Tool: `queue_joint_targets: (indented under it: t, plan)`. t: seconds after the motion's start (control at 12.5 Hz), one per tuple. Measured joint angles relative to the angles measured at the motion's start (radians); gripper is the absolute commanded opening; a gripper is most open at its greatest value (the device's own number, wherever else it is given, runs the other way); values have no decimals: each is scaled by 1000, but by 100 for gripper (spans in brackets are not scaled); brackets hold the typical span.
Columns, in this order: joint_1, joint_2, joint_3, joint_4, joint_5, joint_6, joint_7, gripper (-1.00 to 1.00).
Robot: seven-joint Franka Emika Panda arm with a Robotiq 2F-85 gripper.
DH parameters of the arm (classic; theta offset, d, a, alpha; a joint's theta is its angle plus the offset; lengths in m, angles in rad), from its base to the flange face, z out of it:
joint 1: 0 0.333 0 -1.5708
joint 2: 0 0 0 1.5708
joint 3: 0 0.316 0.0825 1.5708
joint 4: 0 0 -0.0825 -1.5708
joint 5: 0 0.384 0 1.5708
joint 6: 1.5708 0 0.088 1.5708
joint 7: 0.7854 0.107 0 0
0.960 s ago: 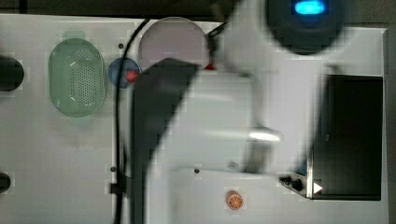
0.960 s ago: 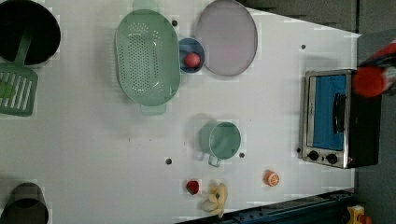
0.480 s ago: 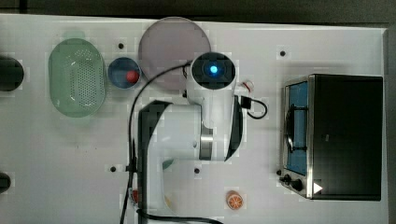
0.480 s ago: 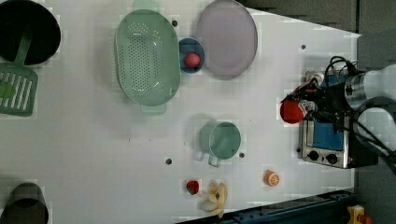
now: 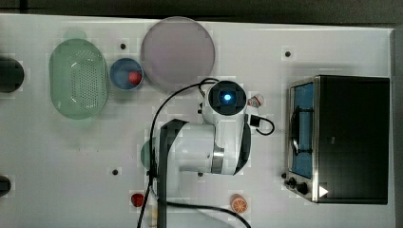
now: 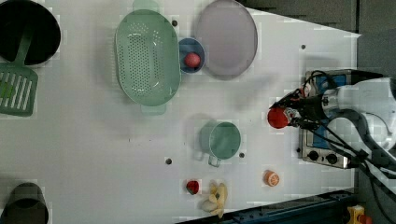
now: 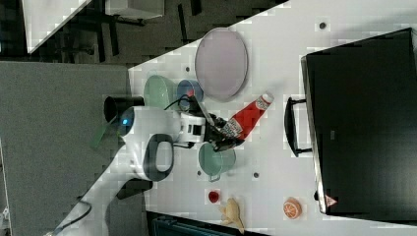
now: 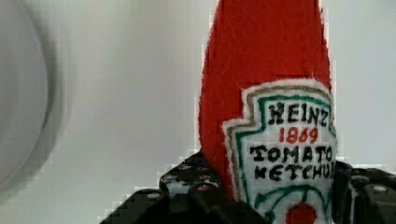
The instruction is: Pick Ketchup from oven and place it on table.
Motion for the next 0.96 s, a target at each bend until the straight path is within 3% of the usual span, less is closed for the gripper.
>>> queue_joint_targets:
  t: [0.08, 0.16, 0.56, 0.72, 0.8, 0.96]
  plan:
    - [0, 35, 7, 0, -3, 52, 0, 76]
    - [0, 61, 8, -8, -26, 77, 0, 100]
    - [23, 6, 23, -10, 0, 32, 1, 100]
    - [22, -81, 21, 37, 12, -174, 2, 100]
    - [17, -128, 19, 92, 9, -270, 2, 100]
    - [4, -202, 4, 343, 1, -428, 2, 100]
